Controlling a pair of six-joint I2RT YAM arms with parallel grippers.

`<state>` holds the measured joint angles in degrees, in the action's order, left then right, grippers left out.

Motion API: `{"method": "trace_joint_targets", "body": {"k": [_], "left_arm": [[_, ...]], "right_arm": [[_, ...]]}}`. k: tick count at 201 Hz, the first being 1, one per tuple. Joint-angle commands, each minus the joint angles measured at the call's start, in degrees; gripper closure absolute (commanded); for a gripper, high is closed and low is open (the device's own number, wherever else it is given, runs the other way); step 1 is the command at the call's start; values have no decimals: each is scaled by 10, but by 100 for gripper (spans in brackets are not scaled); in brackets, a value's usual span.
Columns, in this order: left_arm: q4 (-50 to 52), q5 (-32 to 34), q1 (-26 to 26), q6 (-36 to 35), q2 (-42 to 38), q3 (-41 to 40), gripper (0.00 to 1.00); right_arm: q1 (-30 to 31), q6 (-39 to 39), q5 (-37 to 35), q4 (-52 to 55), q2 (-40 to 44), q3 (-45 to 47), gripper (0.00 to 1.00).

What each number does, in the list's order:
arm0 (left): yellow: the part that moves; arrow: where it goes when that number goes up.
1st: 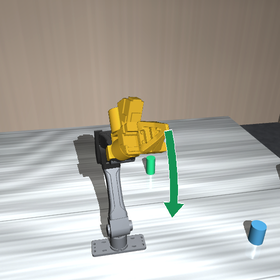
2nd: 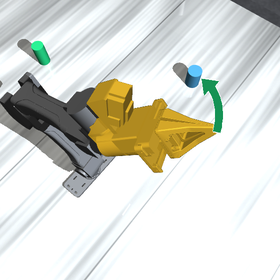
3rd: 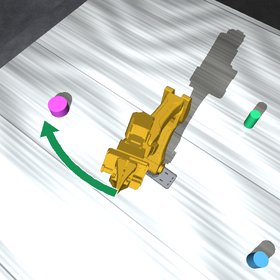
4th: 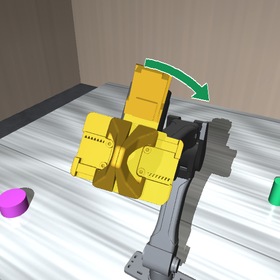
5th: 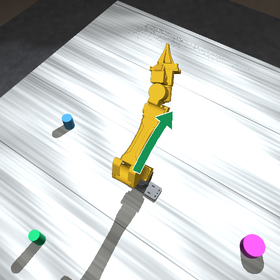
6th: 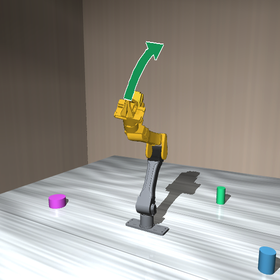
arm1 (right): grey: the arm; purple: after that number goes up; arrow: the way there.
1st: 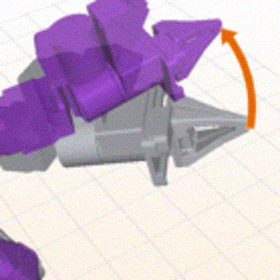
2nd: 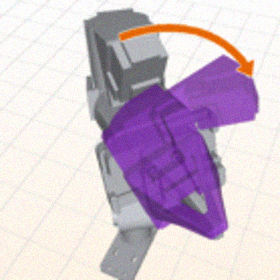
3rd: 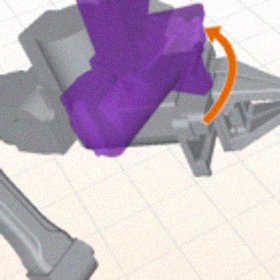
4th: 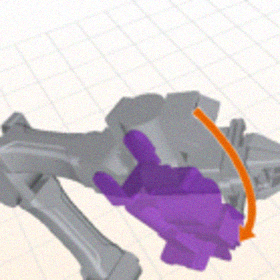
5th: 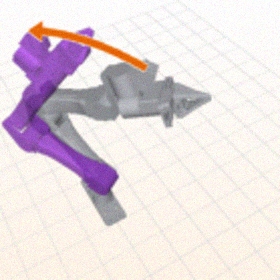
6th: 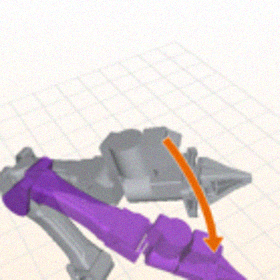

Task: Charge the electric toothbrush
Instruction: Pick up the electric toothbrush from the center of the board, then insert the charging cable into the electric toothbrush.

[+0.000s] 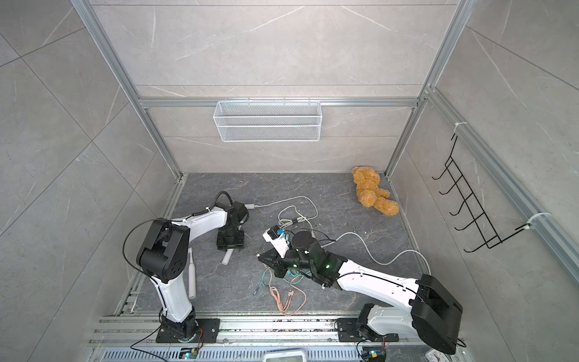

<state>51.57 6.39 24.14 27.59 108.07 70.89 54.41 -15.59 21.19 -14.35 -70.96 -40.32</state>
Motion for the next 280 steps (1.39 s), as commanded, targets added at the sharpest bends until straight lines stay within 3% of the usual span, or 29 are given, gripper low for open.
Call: {"method": "trace_joint_targets", "body": {"k": [1,44,80,109,155,196,280], "left_arm": [[19,-17,-1,-1,11,-10,49],[11,-32,-2,10,-4,-18,67],[18,-42,-14,21,-52,-12,100],[9,-66,-36,67,-130,-8,100],[-64,-123,-45,206,-256,-47,100],[-120,-181,-40,289,-283,-108,100],[-134,-161,7,344,-284,-113,100]], "right_arm": [[1,-11,-6,-16,12,7,100],[1,-13,-5,-16,4,7,100],[1,-17,-3,-23,-15,7,100],[1,-32,17,-19,-59,-11,100],[1,-69,47,-66,-124,-25,100],[3,-73,28,-36,-171,-61,100],[13,-55,-44,38,-231,-107,100]]}}
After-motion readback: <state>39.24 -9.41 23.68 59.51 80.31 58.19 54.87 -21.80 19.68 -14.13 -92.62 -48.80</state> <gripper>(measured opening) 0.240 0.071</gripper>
